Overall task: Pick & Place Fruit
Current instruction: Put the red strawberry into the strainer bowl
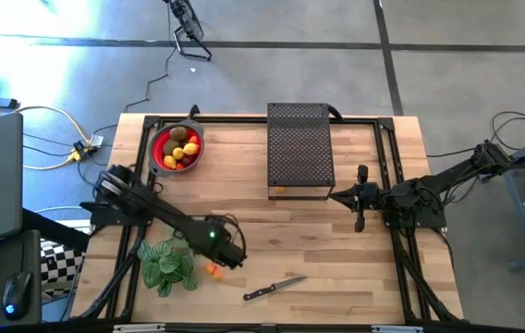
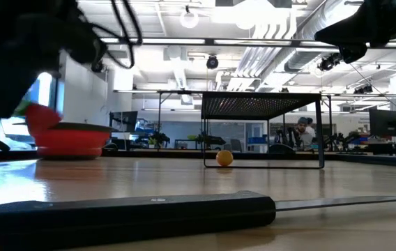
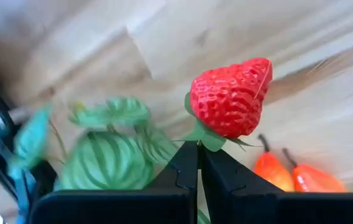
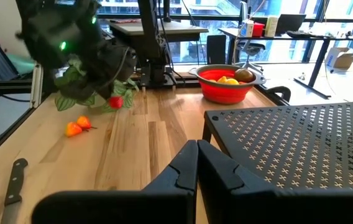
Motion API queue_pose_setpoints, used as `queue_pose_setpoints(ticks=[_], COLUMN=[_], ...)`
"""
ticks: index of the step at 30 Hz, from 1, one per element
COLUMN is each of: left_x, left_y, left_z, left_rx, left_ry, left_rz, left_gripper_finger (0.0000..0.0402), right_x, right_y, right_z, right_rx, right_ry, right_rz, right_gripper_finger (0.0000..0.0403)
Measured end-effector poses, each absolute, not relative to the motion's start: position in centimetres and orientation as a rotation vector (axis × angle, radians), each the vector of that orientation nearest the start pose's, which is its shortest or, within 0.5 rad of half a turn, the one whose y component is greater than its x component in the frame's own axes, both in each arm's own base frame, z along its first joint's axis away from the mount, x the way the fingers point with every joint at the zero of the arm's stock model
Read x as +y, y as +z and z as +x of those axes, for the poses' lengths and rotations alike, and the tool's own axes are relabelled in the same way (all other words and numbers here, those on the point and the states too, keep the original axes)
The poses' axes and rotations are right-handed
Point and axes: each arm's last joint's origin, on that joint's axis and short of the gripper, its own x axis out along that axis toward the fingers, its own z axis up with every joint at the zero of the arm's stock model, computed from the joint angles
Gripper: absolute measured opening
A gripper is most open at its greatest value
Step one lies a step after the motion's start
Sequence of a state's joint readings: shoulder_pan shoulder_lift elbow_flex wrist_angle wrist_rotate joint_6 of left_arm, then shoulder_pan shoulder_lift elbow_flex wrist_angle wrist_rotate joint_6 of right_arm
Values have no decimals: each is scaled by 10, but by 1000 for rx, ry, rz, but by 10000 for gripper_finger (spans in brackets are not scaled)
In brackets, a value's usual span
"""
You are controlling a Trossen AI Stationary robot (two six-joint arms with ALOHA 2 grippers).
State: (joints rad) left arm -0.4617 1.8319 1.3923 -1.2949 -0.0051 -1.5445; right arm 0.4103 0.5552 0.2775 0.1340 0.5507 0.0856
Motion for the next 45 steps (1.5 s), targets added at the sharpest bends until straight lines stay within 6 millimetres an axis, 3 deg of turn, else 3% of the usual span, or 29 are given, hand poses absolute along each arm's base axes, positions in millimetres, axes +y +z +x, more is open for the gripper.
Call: queue_pose_setpoints(ticks=[6,13,24,39,45], left_x=[-111,-64,8,115,155], left_y=[239,265,296,300,299], left_z=[282,266,249,218,204], left_rx=[1429,1446,1357,1353,1261], left_ry=[953,1068,1101,1320,1358], left_rz=[-669,-586,-595,-746,-822], left_gripper_finger=[1,1,1,1,1], right_x=[42,42,42,42,42], right_y=[220,220,219,219,219], right_z=[134,134,134,134,134], right_rx=[124,124,132,134,134], right_ry=[-145,-146,-146,-146,-146], right_rz=[17,16,10,9,9], right_gripper_finger=[3,3,3,3,3])
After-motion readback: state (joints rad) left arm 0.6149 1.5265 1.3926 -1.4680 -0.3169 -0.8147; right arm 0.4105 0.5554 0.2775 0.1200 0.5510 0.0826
